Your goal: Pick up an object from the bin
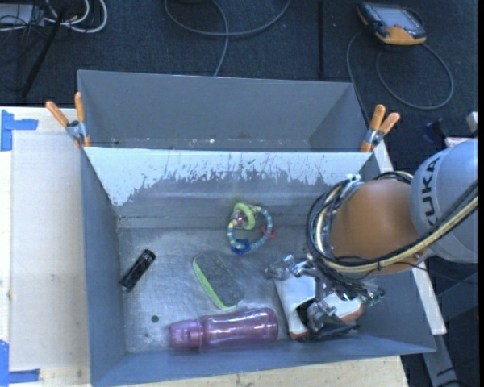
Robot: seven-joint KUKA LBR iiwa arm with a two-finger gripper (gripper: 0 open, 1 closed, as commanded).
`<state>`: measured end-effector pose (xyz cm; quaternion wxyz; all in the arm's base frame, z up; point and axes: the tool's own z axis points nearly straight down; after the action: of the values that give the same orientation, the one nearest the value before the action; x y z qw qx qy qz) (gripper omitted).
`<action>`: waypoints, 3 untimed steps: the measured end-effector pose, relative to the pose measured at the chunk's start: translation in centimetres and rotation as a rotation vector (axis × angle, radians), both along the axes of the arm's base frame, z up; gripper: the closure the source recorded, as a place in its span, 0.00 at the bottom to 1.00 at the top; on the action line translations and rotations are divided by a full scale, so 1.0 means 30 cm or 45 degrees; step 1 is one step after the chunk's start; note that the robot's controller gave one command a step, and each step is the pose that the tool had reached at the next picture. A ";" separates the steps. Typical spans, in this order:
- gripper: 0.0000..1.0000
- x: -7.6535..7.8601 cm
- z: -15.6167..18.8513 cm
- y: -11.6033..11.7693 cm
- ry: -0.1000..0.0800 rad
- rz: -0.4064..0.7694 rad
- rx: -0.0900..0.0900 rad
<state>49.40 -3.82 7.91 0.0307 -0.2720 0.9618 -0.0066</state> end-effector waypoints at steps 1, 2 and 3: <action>0.00 -0.004 -0.003 0.053 0.002 0.189 -0.007; 0.00 -0.030 -0.018 0.049 0.052 0.559 -0.020; 0.00 -0.036 -0.023 0.004 0.061 1.012 -0.035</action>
Offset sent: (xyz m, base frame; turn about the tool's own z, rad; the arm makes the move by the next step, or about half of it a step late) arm -0.0111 -0.0066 -0.0091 -0.6945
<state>48.33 -3.70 7.21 0.0047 -0.6234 0.7819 -0.0009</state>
